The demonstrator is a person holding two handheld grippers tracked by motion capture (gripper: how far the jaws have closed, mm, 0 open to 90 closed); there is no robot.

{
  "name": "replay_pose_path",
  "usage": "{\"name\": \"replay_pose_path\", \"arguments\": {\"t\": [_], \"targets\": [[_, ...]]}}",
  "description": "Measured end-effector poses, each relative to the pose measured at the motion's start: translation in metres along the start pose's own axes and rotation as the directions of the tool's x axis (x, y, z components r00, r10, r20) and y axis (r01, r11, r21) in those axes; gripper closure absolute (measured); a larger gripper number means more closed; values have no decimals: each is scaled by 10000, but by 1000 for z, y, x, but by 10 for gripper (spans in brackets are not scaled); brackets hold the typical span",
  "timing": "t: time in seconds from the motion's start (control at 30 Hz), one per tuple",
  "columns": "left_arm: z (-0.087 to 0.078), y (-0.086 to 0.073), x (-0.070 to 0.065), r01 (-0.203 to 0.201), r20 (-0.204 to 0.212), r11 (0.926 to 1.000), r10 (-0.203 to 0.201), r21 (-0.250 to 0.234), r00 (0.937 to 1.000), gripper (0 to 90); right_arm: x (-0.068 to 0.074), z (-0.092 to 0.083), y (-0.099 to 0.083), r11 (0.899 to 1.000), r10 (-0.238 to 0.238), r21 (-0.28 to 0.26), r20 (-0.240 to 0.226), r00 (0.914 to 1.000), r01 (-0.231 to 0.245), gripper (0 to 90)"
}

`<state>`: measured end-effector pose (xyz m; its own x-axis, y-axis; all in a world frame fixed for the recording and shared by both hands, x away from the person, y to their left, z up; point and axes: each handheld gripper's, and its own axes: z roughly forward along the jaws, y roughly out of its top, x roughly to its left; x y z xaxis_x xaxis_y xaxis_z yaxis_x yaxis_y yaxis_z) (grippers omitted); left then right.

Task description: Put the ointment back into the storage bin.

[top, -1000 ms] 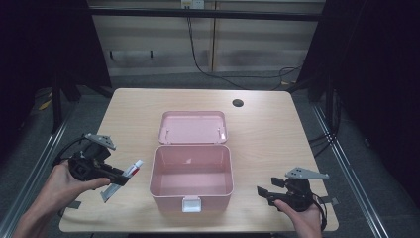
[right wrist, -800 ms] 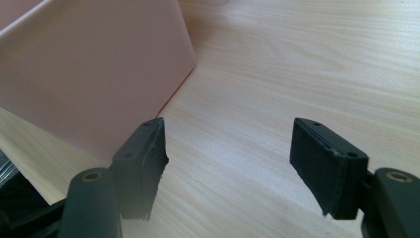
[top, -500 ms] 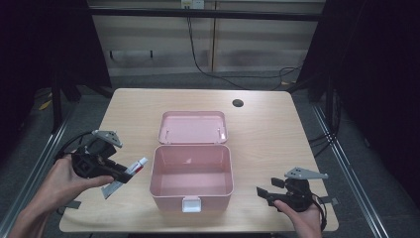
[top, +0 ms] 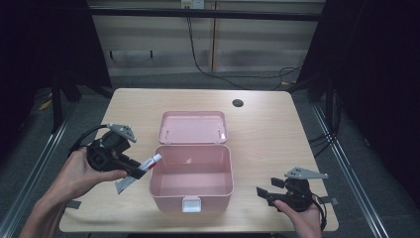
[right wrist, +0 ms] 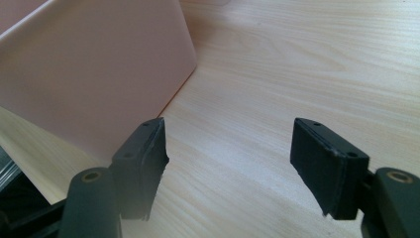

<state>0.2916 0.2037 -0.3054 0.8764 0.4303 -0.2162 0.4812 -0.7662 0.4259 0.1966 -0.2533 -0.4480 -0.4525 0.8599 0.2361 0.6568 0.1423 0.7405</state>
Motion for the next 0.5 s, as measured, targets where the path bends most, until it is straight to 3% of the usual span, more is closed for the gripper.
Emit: {"name": "replay_pose_path", "arguments": {"t": [0.2,0.27,0.5], "targets": [[4,13,-1,-48,165,10000,48,-35,9999,714,0,0,0,10000,-21,-28,-11,10000,21,302],[6,18,-3,-336,232,9993,333,137,9992,714,0,0,0,10000,-29,-84,-29,10000,28,299],[17,34,-9,-691,504,9972,677,271,9964,713,-1,-1,0,10000,69,-57,46,10000,-69,250]]}}
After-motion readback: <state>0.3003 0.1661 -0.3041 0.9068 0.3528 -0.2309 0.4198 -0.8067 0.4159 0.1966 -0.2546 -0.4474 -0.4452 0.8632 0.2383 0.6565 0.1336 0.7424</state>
